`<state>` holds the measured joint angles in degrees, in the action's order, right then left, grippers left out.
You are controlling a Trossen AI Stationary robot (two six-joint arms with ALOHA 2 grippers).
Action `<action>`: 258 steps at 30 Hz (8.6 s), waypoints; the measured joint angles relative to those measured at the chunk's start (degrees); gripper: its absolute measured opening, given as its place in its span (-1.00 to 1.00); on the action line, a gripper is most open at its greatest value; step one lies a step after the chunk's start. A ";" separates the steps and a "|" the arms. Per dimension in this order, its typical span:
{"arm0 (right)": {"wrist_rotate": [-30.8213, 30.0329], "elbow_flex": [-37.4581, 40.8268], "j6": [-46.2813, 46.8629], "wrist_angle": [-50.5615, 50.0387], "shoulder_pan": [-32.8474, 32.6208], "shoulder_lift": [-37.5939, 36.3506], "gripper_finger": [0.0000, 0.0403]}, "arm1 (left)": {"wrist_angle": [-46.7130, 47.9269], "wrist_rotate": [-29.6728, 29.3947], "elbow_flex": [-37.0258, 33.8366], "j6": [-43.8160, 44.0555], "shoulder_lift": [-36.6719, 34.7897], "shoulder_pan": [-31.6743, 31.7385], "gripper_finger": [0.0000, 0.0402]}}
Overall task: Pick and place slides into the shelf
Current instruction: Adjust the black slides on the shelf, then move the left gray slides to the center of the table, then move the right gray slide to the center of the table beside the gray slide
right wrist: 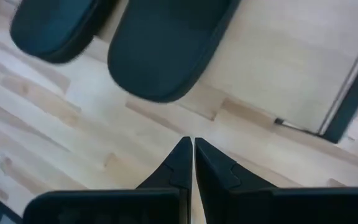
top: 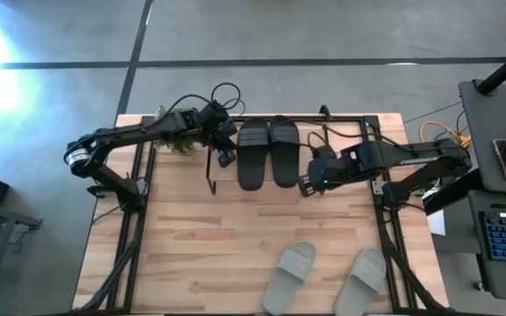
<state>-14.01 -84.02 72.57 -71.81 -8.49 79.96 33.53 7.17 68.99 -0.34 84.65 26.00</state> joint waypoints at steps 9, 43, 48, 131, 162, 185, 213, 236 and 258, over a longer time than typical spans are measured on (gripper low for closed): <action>-1.63 -0.01 0.97 -0.55 -0.88 -0.50 -0.95 | -2.45 -0.27 0.63 0.00 1.96 0.18 -1.00; 2.59 -0.06 30.17 11.93 -35.83 12.95 -0.15 | -0.06 16.18 -10.95 1.19 -26.94 -20.87 -1.00; 2.28 -6.40 26.71 11.40 -38.01 21.04 -0.13 | -0.03 9.72 -12.07 5.70 -29.63 -28.06 -1.00; -24.41 -33.76 -20.10 -17.12 -27.75 58.84 -0.92 | 9.57 -17.05 -20.65 26.99 -28.12 -57.86 -1.00; -29.22 -32.45 -41.02 -4.75 -14.71 58.59 -0.37 | 9.59 -21.58 -20.65 27.02 -28.23 -57.86 -1.00; -7.65 -44.98 1.68 -18.21 -32.47 56.64 0.05 | 9.49 -21.50 -20.65 26.14 -28.22 -57.86 -1.00; 35.35 -30.33 49.27 -18.12 -53.26 50.90 0.05 | 6.96 -21.12 -20.65 27.02 -28.23 -57.86 -1.00; 29.74 -7.39 40.43 -18.20 -51.87 44.70 0.00 | 7.21 -21.05 -20.65 33.07 -27.55 -57.48 -1.00; -18.29 -14.67 -4.91 -16.88 -36.27 44.70 -0.93 | 7.34 -22.65 -20.65 33.07 -27.55 -57.46 -1.00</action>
<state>-32.30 -98.69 67.66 -88.69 -44.75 124.66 40.86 -15.49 48.34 32.73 57.10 -31.46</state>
